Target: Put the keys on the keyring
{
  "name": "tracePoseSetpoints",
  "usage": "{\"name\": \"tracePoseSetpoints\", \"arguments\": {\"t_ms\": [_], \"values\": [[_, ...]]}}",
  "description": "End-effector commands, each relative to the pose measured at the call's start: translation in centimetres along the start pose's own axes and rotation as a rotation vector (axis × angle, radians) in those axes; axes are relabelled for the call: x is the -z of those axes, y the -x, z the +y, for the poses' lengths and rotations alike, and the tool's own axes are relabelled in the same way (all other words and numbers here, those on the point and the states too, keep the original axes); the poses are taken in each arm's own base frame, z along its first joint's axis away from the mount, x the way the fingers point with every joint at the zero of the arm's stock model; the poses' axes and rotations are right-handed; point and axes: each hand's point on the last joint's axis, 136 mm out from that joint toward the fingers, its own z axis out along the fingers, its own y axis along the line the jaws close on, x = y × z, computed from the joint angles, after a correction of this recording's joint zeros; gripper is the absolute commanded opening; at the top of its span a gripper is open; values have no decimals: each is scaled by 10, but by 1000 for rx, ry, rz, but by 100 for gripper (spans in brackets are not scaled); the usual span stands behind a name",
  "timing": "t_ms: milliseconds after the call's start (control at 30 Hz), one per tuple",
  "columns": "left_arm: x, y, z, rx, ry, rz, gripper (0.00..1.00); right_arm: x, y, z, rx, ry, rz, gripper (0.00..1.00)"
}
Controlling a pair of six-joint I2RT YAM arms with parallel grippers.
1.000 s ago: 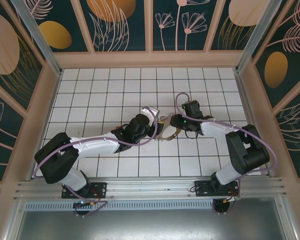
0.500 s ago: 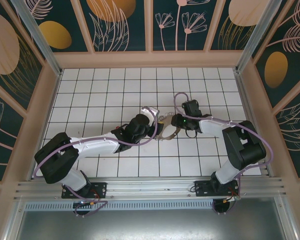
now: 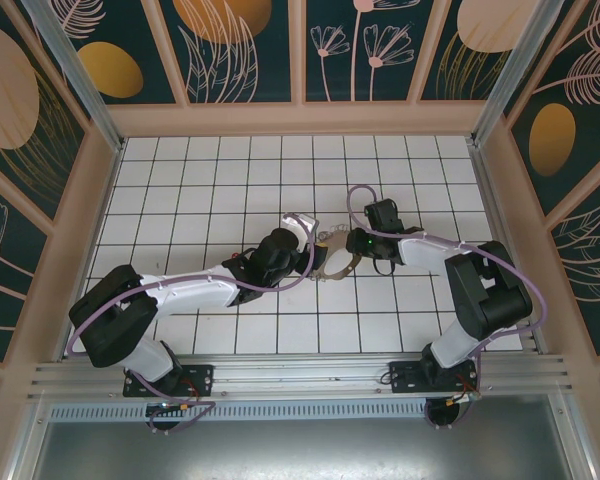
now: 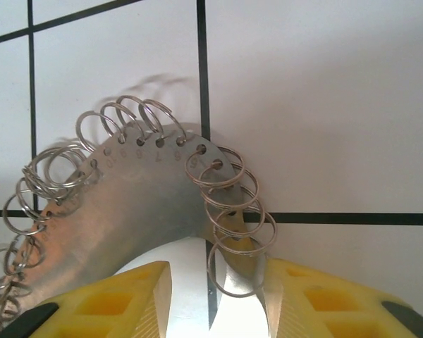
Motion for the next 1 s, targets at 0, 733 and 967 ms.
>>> {"name": "tracePoseSetpoints", "arguments": {"t_ms": [0, 733, 967], "values": [[3, 6, 2, 19, 6, -34, 56, 7, 7, -1, 52, -48, -20, 38], [2, 6, 1, 19, 6, -34, 57, -5, 4, 4, 219, -205, -17, 33], [1, 5, 2, 17, 9, -33, 57, -6, 0, 3, 227, -219, -9, 30]]}}
